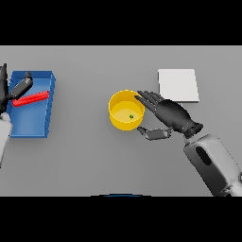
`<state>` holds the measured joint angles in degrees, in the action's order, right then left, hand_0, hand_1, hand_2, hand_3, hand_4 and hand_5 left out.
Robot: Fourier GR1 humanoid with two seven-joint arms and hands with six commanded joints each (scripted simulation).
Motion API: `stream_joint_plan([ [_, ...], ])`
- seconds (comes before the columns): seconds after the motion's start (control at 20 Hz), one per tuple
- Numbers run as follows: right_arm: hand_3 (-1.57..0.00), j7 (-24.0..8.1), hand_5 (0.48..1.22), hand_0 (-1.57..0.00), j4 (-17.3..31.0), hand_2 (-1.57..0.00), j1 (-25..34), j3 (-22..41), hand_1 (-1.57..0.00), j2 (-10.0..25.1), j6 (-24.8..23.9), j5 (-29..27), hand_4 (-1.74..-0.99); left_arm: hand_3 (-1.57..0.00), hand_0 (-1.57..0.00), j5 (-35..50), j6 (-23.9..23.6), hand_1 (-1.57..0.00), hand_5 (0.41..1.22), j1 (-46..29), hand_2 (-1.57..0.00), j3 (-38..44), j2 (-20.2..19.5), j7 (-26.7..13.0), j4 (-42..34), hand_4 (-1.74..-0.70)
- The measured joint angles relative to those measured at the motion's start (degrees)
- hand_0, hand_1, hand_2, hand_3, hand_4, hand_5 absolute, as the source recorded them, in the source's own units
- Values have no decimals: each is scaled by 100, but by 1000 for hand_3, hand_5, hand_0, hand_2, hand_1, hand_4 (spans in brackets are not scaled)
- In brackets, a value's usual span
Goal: Pick up the red beaker and tilt it to pour out 1 green nut into yellow bowl. Pick up the yellow bowl and place it on the metallic measuring scale.
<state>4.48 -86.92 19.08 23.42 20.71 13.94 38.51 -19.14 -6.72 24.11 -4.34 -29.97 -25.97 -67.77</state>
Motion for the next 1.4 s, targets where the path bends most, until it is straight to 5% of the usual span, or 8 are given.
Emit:
stream_joint_plan([
  [0.25, 1, 403, 707, 1, 502, 1, 892, 730, 1, 361, 583, 704, -1218, 0, -1, -16, 69, -1, 704, -49, -1, -3, -101, -56, -49, -745],
  [1.0, 1, 584, 736, 1, 2121, 1, 2220, 1625, 1, -236, 1208, 1260, -1261, 1, 1, 52, 83, 1, 698, -24, 1, 93, -195, 86, 22, -744],
  [1.4, -104, 416, 776, 1, 2520, -43, 2290, 1673, -9, -447, 1640, 1158, -1293, 1, 1, 60, 125, 1, 700, -79, 1, 93, -231, 146, 25, -747],
])
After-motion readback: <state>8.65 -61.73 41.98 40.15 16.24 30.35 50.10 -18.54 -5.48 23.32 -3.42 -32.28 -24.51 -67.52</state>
